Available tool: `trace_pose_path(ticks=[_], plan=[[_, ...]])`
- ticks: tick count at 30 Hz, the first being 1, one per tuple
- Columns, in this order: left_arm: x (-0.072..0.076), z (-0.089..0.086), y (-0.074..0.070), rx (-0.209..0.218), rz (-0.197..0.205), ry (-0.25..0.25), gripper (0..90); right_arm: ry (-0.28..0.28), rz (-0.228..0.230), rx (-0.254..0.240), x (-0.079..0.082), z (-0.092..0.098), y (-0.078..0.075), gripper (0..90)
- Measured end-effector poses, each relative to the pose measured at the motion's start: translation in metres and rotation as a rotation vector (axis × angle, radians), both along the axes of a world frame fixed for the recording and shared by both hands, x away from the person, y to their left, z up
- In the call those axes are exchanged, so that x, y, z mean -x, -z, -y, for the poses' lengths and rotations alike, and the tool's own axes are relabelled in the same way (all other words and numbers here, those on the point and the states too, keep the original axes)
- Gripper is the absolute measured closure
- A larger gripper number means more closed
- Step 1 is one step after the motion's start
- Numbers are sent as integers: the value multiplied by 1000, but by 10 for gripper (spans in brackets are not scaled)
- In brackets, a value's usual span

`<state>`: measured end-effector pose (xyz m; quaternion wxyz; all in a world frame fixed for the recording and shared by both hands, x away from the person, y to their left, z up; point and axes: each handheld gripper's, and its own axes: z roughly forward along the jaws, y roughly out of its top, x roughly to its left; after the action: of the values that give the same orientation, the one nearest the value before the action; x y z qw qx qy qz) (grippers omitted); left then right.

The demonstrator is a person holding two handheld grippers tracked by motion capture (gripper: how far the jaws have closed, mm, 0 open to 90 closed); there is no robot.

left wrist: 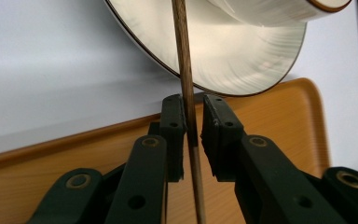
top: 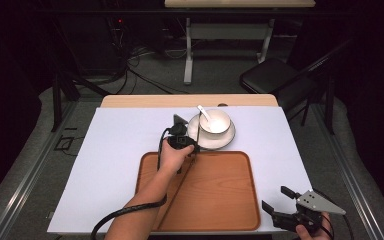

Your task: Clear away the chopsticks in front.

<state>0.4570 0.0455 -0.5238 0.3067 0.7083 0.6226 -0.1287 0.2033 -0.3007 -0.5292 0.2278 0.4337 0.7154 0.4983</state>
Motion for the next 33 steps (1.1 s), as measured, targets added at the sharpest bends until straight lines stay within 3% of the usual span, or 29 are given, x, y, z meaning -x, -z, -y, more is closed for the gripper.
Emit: trace_pose_path(ticks=[8, 19, 26, 33], plan=[[-2, -6, 2, 34, -38, -33, 852, 1, 2, -1, 0, 0, 0, 147], [2, -14, -2, 17, -15, -51, 857, 2, 3, -1, 0, 0, 0, 147], [9, -35, -13, 25, 4, -65, 857, 10, 2, -4, -1, 1, 1, 147], [29, -63, -25, 20, 34, -59, 856, 11, -2, -4, -1, 1, 1, 147]])
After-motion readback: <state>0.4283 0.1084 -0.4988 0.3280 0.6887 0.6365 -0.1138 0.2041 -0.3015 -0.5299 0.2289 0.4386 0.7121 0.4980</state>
